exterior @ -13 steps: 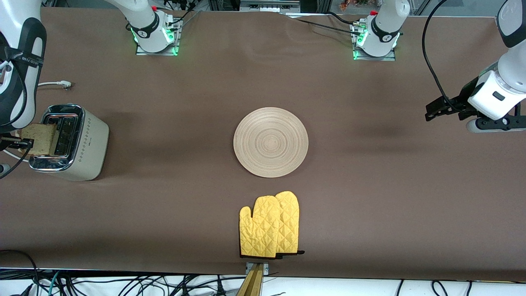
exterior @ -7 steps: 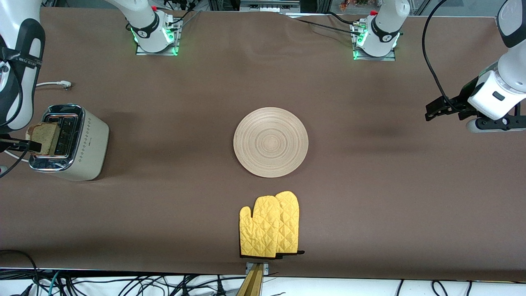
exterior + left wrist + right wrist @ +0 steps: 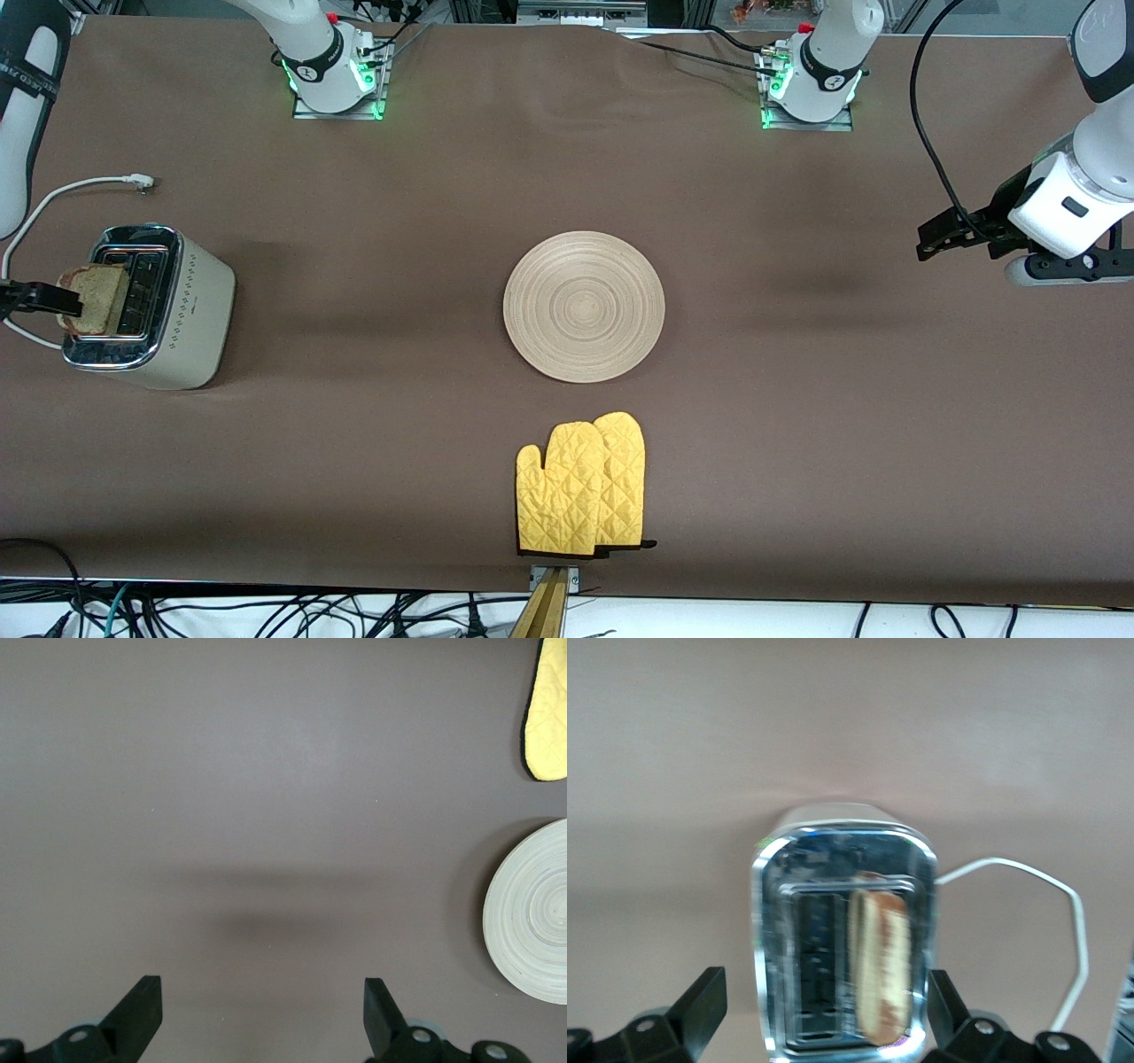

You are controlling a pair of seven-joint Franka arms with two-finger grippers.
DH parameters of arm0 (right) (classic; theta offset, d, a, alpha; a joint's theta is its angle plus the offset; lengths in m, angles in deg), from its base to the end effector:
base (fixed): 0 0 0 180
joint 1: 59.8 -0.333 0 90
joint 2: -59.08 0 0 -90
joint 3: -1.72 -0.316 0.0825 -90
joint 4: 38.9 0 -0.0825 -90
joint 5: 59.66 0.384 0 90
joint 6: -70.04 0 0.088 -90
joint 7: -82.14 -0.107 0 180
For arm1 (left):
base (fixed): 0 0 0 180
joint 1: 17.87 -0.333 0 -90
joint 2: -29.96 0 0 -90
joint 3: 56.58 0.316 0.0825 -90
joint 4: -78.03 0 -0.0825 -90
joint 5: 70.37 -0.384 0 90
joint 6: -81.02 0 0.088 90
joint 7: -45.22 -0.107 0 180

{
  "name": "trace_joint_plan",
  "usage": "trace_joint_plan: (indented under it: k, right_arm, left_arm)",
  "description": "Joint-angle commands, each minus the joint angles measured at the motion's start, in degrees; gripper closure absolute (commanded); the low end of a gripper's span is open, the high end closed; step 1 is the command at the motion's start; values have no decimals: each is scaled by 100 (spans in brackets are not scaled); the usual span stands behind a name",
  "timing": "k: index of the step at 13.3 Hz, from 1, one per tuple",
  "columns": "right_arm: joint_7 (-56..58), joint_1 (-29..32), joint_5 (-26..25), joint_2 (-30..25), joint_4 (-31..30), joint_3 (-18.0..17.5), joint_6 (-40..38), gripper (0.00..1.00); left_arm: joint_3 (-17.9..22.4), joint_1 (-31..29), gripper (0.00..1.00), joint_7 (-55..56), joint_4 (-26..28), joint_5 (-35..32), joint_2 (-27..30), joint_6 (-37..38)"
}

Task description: Move plate and put bread in toaster

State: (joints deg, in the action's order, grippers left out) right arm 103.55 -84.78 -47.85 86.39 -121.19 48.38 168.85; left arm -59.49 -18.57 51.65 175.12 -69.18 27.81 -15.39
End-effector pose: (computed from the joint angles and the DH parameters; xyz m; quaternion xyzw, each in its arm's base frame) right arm 0.6481 -0.1383 0.4803 0.9974 0.0046 -0.0444 0.0569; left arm 0.5687 -0.0235 0.5543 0.9989 0.0382 -0.0254 0.0094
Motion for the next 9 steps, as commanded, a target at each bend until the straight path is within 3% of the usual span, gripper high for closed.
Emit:
trace_joint_plan:
  k: [1, 6, 7, 9]
  right_arm:
    - [74, -296, 260, -6, 65, 2, -116, 0]
    - [30, -578, 479, -67, 65, -25, -230, 0]
    - [21, -535, 471, -190, 47, -207, -230, 0]
    - [-83, 164, 296, -593, -84, -1223, -221, 0]
  left_arm:
    - [10, -9, 0, -28, -85, 119, 30, 123]
    - [10, -9, 0, -28, -85, 119, 30, 123]
    - [10, -9, 0, -28, -85, 119, 39, 123]
    - [10, -9, 0, -28, -85, 119, 30, 123]
